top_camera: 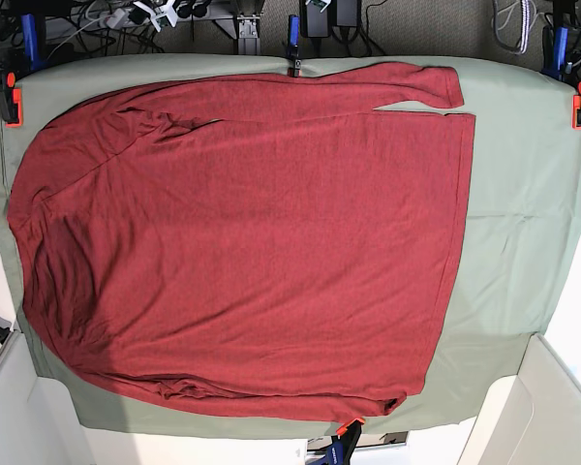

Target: Fold the T-shirt properly

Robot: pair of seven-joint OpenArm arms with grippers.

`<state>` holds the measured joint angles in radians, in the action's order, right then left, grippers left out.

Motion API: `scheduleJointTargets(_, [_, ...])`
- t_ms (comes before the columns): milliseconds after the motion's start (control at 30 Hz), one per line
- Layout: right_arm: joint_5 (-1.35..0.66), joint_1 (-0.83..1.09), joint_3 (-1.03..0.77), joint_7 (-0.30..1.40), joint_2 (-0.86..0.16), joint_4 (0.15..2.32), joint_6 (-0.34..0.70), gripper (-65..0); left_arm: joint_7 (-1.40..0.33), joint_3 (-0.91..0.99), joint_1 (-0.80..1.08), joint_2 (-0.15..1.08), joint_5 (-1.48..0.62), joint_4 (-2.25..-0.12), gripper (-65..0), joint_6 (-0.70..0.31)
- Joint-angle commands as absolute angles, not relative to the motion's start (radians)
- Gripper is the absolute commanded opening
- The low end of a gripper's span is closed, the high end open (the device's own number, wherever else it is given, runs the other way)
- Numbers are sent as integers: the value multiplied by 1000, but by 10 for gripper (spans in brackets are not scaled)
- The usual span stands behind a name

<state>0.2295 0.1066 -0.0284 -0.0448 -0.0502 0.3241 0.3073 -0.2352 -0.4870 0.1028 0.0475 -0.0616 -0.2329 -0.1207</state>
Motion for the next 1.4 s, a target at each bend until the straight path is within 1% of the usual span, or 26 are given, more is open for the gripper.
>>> scheduleJointTargets(0, [228,117,-28,-53,-55,334,318,-586,-236,-488,106,47,-64,-236,-592,-125])
scheduleJointTargets(333, [228,177,-28,-53,-55,419,318,-586,-234,-488,106,47,-64,-252,-592,-123])
scheduleJointTargets(500, [228,208,-28,-52,-56,454,318,-586,-305,-488,113,53,-57,-282,-592,-124])
scheduleJointTargets(600, [228,239,-28,-53,-65,487,319,-586,-321,-488,146,77,-32,-352,-592,-128])
scheduleJointTargets(700, [228,274,-28,-53,-80,535,356,-587,-322,-483,204,122,-47,-449,-592,-204])
scheduleJointTargets(833, [169,324,-28,-53,-110,609,483,-586,-319,-412,302,171,-72,-599,-592,-264])
scheduleJointTargets(900, [116,357,-28,-53,-125,658,522,-587,-319,-349,358,187,-72,-683,-592,-286])
scheduleJointTargets(1100, [20,484,-28,-52,-175,845,529,-587,-319,-146,535,215,-72,-968,-591,-393])
scheduleJointTargets(1167, [-8,529,-28,-52,-191,914,533,-587,-321,-91,591,217,-112,-1077,-590,-421])
scheduleJointTargets(1267, [-62,601,-28,-52,-209,1033,532,-587,-363,-12,669,217,-170,-1243,-590,-470])
scheduleJointTargets(1367, [-97,676,-29,-52,-224,1169,532,-587,-441,49,727,217,-245,-1398,-590,-560])
